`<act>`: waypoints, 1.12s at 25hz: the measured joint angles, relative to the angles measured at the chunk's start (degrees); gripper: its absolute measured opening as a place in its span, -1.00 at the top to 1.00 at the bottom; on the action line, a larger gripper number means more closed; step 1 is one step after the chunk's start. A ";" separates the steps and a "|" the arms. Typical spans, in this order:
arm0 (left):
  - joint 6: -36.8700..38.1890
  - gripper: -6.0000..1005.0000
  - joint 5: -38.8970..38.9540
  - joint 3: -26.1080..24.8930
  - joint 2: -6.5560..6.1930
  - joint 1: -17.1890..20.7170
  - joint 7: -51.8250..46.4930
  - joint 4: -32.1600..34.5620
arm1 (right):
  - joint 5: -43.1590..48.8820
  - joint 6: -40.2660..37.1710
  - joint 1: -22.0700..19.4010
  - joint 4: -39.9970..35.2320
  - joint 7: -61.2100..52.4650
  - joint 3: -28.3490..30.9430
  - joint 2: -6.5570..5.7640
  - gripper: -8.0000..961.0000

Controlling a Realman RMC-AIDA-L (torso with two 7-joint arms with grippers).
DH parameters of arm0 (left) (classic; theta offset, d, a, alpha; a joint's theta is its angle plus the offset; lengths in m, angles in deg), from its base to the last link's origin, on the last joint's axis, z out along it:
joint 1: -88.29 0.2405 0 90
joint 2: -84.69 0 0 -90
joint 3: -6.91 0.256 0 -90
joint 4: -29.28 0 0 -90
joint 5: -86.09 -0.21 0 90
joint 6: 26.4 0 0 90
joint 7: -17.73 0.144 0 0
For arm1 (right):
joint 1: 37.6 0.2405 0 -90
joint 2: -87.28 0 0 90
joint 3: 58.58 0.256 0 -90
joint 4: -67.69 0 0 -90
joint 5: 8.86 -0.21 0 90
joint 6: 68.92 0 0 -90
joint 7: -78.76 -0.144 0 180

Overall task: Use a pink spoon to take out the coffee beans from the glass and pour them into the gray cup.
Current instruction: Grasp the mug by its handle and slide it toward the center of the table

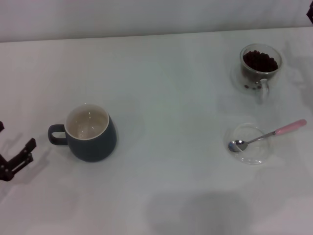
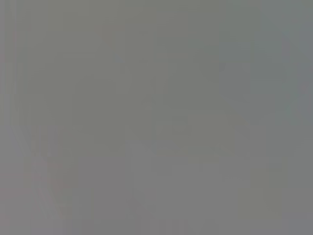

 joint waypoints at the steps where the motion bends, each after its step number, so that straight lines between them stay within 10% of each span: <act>1: 1.04 -0.77 -0.03 0.16 0.24 -0.21 -0.06 -0.07 | 0.07 0.08 0.12 0.08 -0.24 -0.06 0.05 -0.79; 28: 13.75 -0.76 2.34 2.83 3.76 -6.59 0.40 -0.68 | 0.35 1.36 0.62 0.91 -1.17 -0.37 0.17 -0.79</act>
